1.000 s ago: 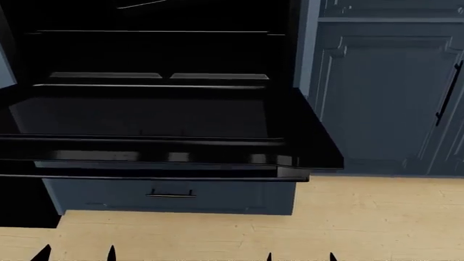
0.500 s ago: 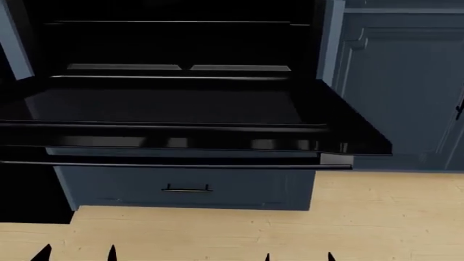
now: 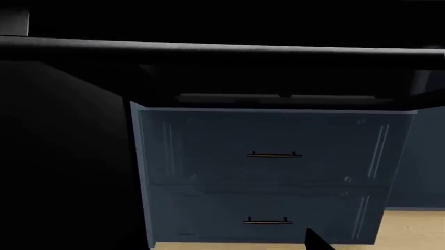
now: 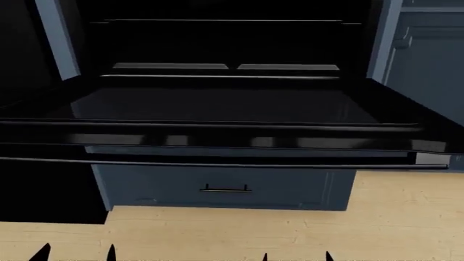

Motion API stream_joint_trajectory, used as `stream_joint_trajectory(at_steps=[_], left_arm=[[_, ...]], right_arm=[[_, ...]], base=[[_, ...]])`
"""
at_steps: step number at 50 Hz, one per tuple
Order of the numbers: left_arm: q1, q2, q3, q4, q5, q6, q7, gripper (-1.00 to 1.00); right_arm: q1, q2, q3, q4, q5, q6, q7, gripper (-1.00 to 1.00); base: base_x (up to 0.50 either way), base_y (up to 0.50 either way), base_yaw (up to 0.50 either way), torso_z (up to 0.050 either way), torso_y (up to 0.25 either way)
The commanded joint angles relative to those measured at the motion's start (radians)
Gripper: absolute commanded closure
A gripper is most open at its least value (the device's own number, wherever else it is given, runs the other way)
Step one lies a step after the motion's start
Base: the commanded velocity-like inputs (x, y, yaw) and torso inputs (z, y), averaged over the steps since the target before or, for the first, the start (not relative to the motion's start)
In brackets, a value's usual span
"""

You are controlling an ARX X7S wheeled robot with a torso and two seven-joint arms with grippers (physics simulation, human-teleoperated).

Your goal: Close the oven door

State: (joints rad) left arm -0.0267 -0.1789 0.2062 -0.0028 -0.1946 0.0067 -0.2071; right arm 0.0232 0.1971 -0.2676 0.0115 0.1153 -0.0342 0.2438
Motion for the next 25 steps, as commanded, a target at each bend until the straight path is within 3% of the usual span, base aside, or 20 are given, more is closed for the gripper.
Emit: stream_joint_trajectory(at_steps=[1, 25], left_arm=[[-0.007, -0.002, 0.008, -0.012, -0.003, -0.005, -0.007, -1.00], [-0.008, -0.012, 0.020, -0.006, -0.013, -0.013, -0.022, -1.00]], right_arm=[[0.000, 0.005, 0.000, 0.002, 0.012, -0.005, 0.003, -1.00], [0.004, 0.013, -0.012, 0.003, 0.019, 0.002, 0.016, -1.00]], base=[[0.00, 0.00, 0.00, -0.050, 0.000], [0.00, 0.00, 0.00, -0.050, 0.000]])
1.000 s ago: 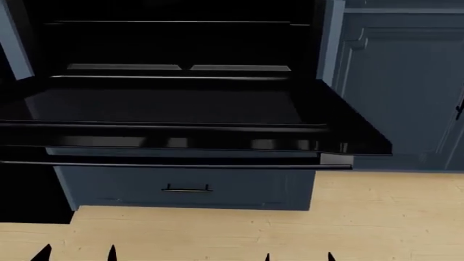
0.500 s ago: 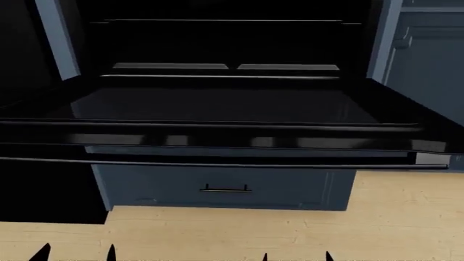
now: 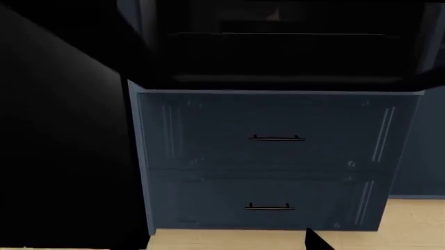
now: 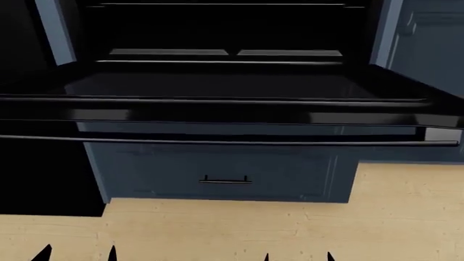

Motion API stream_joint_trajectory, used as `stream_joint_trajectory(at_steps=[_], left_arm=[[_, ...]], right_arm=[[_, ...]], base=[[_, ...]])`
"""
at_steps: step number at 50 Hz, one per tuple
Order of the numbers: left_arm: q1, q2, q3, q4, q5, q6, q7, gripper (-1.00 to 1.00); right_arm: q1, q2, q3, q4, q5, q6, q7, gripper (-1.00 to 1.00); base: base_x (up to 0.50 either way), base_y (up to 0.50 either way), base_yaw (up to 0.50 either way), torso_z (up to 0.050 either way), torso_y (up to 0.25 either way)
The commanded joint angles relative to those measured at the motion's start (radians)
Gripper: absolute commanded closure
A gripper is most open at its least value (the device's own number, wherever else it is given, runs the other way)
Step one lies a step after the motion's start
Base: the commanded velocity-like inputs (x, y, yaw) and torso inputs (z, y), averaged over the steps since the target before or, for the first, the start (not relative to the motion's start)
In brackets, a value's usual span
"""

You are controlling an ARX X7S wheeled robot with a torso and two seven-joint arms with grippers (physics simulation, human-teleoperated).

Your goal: Close the oven door

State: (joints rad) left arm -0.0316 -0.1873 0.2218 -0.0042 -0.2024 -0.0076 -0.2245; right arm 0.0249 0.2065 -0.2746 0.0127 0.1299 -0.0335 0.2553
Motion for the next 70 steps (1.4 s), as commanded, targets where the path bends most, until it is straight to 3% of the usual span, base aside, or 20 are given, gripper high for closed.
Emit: stream_joint_trajectory(at_steps=[1, 42, 70], left_arm=[[-0.003, -0.003, 0.004, -0.006, -0.007, 0.005, -0.004, -1.00], [-0.004, -0.018, 0.023, -0.006, -0.020, 0.018, -0.020, -1.00], [-0.003, -0.027, 0.034, -0.006, -0.031, 0.039, -0.025, -1.00]], right_arm=[[0.002, 0.004, -0.005, 0.002, 0.004, 0.002, 0.005, -1.00], [0.008, 0.015, -0.020, 0.006, 0.019, 0.002, 0.024, -1.00], [0.007, 0.027, -0.032, -0.004, 0.033, 0.002, 0.027, -1.00]], base=[[0.00, 0.00, 0.00, -0.050, 0.000], [0.00, 0.00, 0.00, -0.049, 0.000], [0.14, 0.00, 0.00, 0.000, 0.000]])
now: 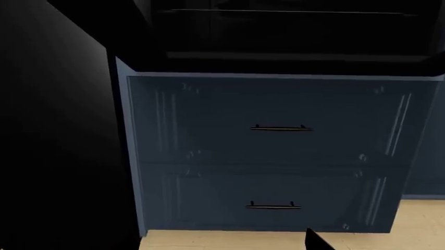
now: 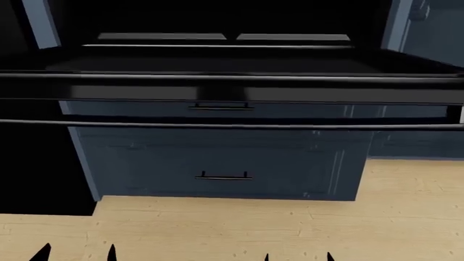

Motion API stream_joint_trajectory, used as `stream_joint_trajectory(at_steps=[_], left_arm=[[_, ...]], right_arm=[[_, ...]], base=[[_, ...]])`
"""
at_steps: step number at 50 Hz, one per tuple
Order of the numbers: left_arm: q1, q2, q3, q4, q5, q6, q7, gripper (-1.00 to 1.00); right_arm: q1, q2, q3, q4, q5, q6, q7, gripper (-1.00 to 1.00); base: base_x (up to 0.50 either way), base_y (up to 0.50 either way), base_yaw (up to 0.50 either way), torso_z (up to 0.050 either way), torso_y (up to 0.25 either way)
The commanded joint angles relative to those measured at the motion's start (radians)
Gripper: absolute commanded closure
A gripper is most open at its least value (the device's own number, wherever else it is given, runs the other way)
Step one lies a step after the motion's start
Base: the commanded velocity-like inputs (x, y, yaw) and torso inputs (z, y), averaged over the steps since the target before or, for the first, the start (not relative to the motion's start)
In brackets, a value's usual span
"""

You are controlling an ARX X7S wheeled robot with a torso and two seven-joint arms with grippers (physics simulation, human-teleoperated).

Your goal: Close the oven door

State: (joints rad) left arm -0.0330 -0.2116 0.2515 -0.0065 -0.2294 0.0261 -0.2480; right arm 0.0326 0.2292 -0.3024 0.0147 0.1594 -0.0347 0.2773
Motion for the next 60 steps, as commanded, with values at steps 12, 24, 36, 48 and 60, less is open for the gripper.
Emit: stream_joint_trajectory(at_steps=[12, 24, 36, 48, 60], left_arm=[[0.002, -0.008, 0.010, 0.007, -0.007, 0.005, -0.009, -1.00], [0.000, -0.011, 0.015, 0.007, -0.009, 0.006, -0.015, -1.00], [0.001, -0.016, 0.019, 0.011, -0.013, 0.007, -0.020, -1.00], [-0.002, -0.018, 0.023, -0.002, -0.014, 0.020, -0.020, -1.00], [-0.002, -0.025, 0.032, 0.011, -0.016, 0.002, -0.027, -1.00]], right_arm=[[0.002, 0.007, -0.008, 0.001, 0.007, -0.002, 0.010, -1.00], [0.006, 0.010, -0.013, 0.009, 0.010, -0.008, 0.012, -1.00], [0.004, 0.014, -0.019, 0.001, 0.013, -0.004, 0.019, -1.00], [0.006, 0.016, -0.020, 0.005, 0.018, -0.004, 0.027, -1.00], [0.004, 0.022, -0.027, -0.002, 0.021, -0.011, 0.028, -1.00]], base=[[0.19, 0.00, 0.00, 0.000, 0.000], [0.20, 0.00, 0.00, 0.000, 0.000], [0.20, 0.00, 0.00, 0.000, 0.000], [0.17, 0.00, 0.00, 0.000, 0.000], [0.08, 0.00, 0.00, 0.000, 0.000]])
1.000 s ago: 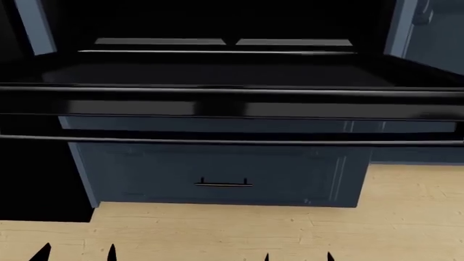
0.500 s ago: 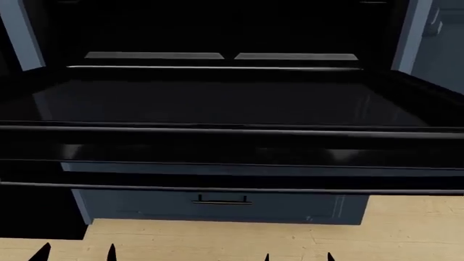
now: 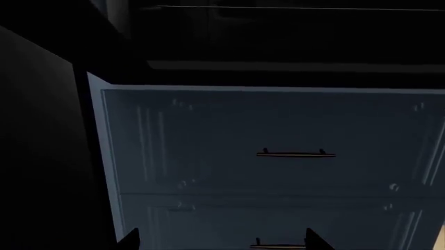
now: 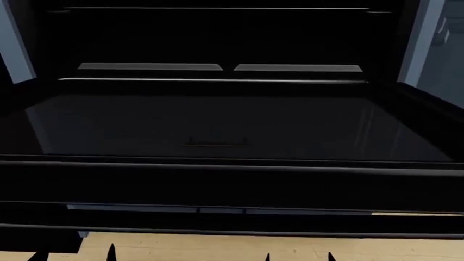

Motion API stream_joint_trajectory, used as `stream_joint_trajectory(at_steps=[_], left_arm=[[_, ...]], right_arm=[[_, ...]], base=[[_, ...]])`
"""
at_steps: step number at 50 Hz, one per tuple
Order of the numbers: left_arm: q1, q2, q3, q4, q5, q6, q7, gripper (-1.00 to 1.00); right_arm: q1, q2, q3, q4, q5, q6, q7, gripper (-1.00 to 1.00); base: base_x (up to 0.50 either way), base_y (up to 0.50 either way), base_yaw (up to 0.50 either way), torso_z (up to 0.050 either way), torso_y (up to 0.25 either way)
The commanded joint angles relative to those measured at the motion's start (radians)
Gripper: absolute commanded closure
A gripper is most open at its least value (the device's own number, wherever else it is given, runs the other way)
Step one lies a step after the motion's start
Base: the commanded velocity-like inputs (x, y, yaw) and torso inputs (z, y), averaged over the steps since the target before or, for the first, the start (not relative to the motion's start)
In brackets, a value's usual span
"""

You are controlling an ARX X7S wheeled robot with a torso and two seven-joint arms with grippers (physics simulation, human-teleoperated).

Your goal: Close the oven door

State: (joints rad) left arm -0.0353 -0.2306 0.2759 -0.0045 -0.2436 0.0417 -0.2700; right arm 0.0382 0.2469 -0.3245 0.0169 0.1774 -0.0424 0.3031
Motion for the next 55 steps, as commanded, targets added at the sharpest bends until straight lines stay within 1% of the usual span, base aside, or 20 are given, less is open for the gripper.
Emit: stream_joint_trajectory(at_steps=[1, 55], left_arm=[[-0.002, -0.006, 0.006, 0.005, -0.004, -0.016, -0.006, -1.00], [-0.008, -0.020, 0.029, -0.003, -0.019, -0.004, -0.023, -1.00]], right_arm=[[-0.002, 0.005, -0.006, -0.008, 0.003, 0.001, 0.004, -1.00], [0.006, 0.017, -0.022, -0.004, 0.015, 0.007, 0.028, -1.00]], base=[[0.00, 0.00, 0.00, -0.030, 0.000], [0.00, 0.00, 0.00, -0.049, 0.000]])
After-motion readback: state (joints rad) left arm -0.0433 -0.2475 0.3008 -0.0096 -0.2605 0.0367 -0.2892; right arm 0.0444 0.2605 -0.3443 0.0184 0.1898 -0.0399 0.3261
